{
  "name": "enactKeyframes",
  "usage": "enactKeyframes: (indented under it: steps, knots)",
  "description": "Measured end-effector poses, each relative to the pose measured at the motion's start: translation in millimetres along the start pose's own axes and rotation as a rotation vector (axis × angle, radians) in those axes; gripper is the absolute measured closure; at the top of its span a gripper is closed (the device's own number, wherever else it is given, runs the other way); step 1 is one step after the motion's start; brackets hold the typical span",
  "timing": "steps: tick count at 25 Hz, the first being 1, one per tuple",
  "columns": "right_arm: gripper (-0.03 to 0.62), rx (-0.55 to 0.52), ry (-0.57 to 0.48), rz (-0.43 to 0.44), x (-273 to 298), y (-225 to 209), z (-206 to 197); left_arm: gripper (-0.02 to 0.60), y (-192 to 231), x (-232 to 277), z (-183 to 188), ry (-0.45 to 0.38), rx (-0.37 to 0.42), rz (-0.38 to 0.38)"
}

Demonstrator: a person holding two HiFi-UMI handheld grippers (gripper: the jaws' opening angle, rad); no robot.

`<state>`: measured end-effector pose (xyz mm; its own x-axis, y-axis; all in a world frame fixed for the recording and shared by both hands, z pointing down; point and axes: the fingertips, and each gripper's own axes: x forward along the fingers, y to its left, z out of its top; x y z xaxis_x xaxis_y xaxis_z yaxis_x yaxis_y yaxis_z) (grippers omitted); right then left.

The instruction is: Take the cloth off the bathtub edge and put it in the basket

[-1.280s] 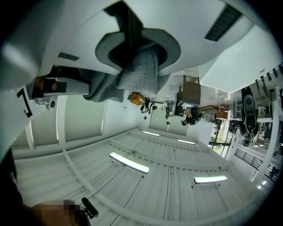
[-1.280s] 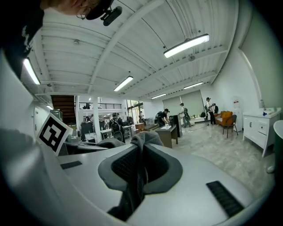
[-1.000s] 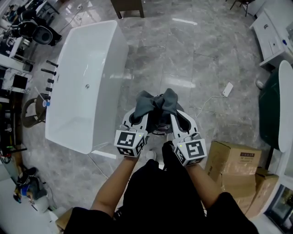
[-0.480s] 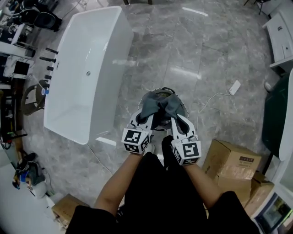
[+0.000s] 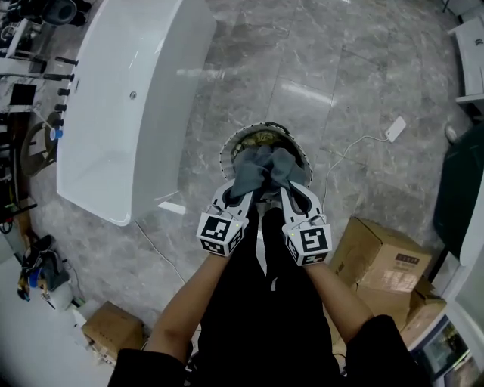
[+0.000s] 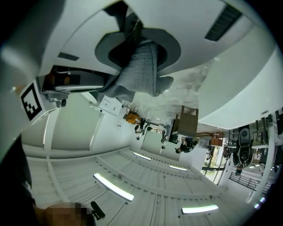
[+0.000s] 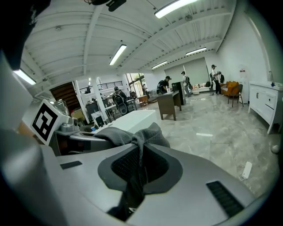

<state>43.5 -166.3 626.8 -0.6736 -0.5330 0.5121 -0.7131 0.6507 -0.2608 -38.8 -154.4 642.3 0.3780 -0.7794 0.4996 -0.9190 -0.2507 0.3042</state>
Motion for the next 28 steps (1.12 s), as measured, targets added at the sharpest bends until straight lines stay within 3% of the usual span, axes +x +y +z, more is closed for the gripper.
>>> enactKeyframes:
  steps: [11, 19, 25, 28]
  knots:
    - [0.553, 0.011, 0.087, -0.053, 69.8, -49.4, -103.2, 0.538, 47.9, 70.1, -109.0, 0.095, -0.035, -0.029]
    - [0.553, 0.023, 0.124, -0.098, 127.4, -62.0, -151.8, 0.538, 81.1, 122.2, -175.9, 0.145, -0.070, -0.033]
    - [0.553, 0.054, 0.178, -0.068, 162.5, -70.5, -206.5, 0.538, 108.0, 150.3, -224.2, 0.143, -0.242, -0.028]
    - [0.553, 0.064, 0.230, -0.064, 176.7, -77.0, -237.5, 0.538, 118.2, 160.9, -247.6, 0.168, -0.204, -0.034]
